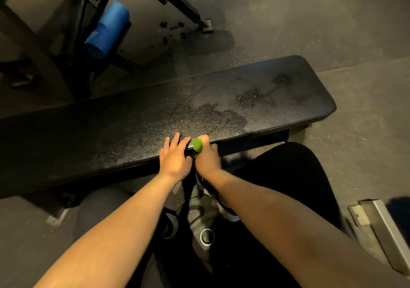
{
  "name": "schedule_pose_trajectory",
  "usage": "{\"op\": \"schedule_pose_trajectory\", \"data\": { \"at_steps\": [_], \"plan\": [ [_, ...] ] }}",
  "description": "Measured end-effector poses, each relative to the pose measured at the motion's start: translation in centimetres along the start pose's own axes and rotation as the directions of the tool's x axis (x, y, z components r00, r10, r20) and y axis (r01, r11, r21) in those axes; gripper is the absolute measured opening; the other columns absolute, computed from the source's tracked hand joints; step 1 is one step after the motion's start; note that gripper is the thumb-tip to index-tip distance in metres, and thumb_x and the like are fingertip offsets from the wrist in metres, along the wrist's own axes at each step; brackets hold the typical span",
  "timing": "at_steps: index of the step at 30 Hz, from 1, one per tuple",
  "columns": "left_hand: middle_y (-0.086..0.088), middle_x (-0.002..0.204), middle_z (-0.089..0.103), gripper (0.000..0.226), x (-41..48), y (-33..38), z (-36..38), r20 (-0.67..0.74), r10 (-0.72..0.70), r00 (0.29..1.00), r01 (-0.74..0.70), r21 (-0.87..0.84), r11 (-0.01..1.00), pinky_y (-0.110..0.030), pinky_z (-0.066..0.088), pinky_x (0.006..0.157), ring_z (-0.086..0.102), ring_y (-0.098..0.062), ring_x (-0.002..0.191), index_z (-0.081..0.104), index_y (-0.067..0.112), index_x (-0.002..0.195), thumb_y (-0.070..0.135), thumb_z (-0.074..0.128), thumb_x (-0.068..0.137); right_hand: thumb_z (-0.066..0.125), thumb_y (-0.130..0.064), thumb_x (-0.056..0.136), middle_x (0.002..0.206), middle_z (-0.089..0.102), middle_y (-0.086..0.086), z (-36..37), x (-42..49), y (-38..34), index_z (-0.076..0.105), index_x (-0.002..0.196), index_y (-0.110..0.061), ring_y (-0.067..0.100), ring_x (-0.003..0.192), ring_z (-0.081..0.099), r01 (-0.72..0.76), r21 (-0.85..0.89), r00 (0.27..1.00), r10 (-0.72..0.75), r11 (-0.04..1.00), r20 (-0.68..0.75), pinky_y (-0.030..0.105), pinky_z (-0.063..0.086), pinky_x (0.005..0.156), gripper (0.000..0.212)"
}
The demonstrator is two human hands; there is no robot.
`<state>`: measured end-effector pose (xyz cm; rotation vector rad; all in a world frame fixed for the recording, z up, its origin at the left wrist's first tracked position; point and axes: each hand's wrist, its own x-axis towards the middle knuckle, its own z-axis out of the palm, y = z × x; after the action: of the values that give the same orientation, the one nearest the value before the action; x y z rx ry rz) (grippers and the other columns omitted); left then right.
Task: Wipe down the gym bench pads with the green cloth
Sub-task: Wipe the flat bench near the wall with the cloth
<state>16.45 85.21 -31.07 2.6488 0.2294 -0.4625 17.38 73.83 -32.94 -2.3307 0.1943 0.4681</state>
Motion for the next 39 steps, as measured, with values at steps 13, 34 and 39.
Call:
{"op": "schedule_pose_trajectory", "data": {
  "at_steps": [13,34,39],
  "plan": [
    [-0.001,0.167,0.012,0.062,0.7,0.3,0.2,-0.008,-0.039,0.999,0.039,-0.054,0.998,-0.049,0.008,0.122,-0.002,-0.030,0.154,0.034,0.031,0.154,0.027,0.058,0.096,0.052,-0.016,0.098,0.103,0.057,0.008,-4.6,3.7,3.6,0.051,0.125,-0.013,0.023,0.092,0.053,-0.083,0.872,0.789,0.566,0.482,-0.238,0.040,0.046,0.092,0.027],
    [-0.005,0.168,0.005,0.067,-0.5,0.5,0.8,0.002,0.013,1.000,-0.013,0.020,1.000,-0.053,0.009,0.122,-0.004,-0.034,0.154,0.028,0.027,0.156,0.019,0.058,0.096,0.040,0.012,0.087,0.088,0.059,0.007,-2.0,1.7,0.1,0.058,0.088,-0.015,0.020,0.081,0.052,-0.183,0.854,0.833,0.538,0.487,-0.128,0.025,0.041,0.074,0.032],
    [-0.007,0.168,0.004,0.064,-0.7,0.2,0.5,0.068,0.033,0.997,-0.031,-0.035,0.999,-0.044,0.008,0.123,-0.004,-0.031,0.154,0.026,0.024,0.158,0.028,0.054,0.100,0.049,0.000,0.096,0.092,0.063,0.001,-1.5,-0.4,-0.5,0.063,0.108,-0.026,0.015,0.082,0.058,-0.336,0.753,0.942,0.210,0.566,0.262,0.035,0.052,0.076,0.031]
  ]
}}
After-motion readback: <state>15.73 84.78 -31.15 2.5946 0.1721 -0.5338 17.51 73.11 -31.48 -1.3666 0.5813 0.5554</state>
